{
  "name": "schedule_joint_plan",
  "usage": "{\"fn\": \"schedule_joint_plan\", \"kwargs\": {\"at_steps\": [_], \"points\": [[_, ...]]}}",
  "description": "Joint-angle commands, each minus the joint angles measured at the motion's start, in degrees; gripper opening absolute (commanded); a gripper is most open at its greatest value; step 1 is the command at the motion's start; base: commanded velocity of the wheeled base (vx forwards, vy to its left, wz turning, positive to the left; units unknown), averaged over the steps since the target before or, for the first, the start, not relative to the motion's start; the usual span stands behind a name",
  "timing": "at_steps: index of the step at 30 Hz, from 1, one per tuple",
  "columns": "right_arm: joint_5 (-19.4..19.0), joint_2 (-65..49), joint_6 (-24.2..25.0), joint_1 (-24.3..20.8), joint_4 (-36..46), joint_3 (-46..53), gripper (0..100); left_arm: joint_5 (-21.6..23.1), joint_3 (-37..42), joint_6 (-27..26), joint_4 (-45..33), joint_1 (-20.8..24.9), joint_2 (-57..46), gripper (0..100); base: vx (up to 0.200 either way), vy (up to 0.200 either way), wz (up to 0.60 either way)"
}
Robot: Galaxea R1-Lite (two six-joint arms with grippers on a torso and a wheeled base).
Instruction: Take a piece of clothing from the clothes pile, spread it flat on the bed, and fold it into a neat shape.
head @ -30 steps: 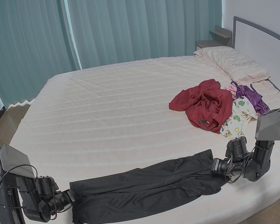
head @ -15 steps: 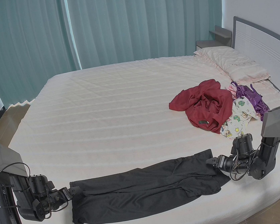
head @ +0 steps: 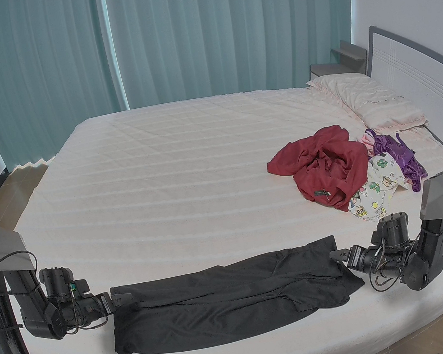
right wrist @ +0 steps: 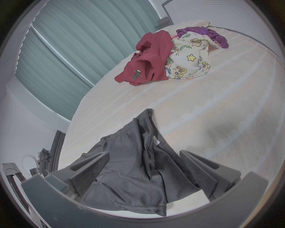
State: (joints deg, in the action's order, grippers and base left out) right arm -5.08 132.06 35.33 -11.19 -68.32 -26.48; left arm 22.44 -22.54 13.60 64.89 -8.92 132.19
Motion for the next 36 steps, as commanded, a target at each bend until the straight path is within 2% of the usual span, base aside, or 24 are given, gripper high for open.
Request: {"fn": "schedule_joint_plan", "kwargs": {"at_steps": [1, 3, 5, 20, 24, 25, 36], "points": [[-0.01, -0.14, -0.08, -0.85, -0.33, 0.81, 100, -2.93, -2.95, -3.76, -1.87, 1.63, 2.28, 100, 0.000, 0.000, 0.00], [-0.01, 0.13, -0.17, -0.94, -0.33, 0.81, 100, -7.50, -4.44, -4.73, -1.52, 2.95, 4.74, 100, 0.000, 0.000, 0.00], [-0.01, 0.57, -0.35, -1.03, -0.33, 0.81, 100, -8.73, -4.97, -4.73, -1.61, 3.83, 5.79, 100, 0.000, 0.000, 0.00], [0.07, 1.45, -0.35, -1.73, -0.33, 0.81, 100, -9.35, -1.01, -5.26, 0.68, 6.81, 5.97, 100, 0.000, 0.000, 0.00], [0.07, 1.53, -0.35, -1.73, -0.33, 0.81, 100, -9.35, 0.39, -6.49, 0.76, 7.17, 5.88, 100, 0.000, 0.000, 0.00], [0.07, 1.53, -0.35, -1.73, -0.33, 0.81, 100, -9.44, 1.62, -8.51, 0.85, 7.61, 5.88, 100, 0.000, 0.000, 0.00], [0.16, 1.45, -0.44, -2.43, -1.21, 1.52, 100, -12.69, -0.40, -8.59, 1.20, 8.48, 7.02, 100, 0.000, 0.000, 0.00]]}}
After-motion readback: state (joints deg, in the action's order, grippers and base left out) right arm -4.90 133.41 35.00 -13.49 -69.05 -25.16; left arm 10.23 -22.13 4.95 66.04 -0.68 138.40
